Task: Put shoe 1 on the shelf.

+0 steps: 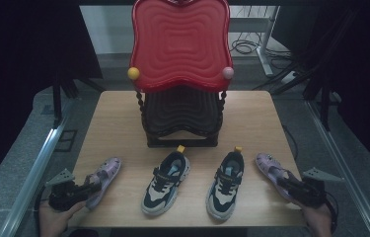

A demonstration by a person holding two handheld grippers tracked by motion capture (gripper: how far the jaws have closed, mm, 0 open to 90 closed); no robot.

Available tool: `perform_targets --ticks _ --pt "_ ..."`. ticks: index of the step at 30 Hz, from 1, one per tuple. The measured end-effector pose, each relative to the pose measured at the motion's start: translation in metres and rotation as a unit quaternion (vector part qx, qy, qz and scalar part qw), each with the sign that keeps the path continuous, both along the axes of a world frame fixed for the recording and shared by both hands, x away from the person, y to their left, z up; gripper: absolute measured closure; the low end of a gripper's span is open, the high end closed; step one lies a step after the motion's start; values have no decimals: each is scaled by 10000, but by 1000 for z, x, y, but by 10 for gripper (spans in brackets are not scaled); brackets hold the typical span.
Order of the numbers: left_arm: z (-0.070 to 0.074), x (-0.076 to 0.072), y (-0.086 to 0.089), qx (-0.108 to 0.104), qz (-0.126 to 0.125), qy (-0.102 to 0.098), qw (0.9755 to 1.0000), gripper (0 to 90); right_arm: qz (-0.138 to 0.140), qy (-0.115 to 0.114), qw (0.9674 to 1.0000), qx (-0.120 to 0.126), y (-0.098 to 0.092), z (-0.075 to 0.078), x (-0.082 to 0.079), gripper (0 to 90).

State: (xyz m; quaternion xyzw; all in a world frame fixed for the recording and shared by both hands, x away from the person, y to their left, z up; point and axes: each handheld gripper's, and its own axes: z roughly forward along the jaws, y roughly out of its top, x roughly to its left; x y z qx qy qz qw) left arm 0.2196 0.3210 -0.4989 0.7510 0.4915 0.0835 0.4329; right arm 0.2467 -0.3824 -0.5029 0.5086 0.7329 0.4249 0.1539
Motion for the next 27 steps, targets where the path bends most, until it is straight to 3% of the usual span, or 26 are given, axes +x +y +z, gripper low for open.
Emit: perform_targets --ticks 13,27 --pt "4 1 -1 122 -43 -201 9997 848 -61 49 10000 40 -1 1 -1 860" --pt "5 2 -2 88 -42 -170 9998 864 -61 45 10000 2 0 3 -1 859"
